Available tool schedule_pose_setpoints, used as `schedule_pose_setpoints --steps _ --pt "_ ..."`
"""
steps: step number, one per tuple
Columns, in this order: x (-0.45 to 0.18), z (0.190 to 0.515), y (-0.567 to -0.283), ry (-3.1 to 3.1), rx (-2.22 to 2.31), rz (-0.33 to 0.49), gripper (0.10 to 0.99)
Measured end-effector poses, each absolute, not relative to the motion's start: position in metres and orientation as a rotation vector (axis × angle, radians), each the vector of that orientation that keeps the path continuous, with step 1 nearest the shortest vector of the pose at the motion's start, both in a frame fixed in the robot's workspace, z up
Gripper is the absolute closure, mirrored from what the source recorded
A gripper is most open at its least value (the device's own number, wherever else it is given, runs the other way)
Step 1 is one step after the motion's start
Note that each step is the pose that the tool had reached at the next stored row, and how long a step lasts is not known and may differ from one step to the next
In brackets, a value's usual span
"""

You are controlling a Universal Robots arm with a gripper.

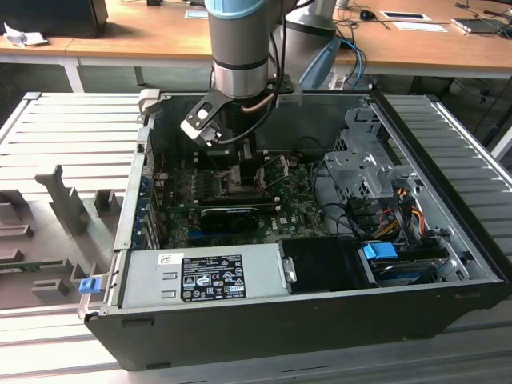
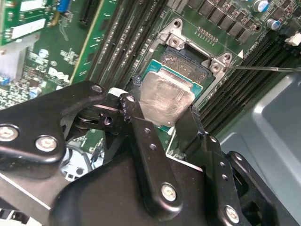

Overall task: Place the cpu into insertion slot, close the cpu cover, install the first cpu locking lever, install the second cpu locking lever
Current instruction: 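Place the cpu into insertion slot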

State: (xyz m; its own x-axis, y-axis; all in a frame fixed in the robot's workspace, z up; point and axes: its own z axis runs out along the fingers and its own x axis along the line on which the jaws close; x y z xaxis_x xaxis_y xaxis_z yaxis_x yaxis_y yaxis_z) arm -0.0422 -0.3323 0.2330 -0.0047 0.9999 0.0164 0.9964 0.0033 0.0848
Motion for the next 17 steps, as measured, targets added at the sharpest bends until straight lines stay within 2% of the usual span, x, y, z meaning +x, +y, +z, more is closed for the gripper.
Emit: schedule_pose_setpoints --steps 17 --pt "-0.045 0.206 -0.321 2.157 2.216 0.107 0.553"
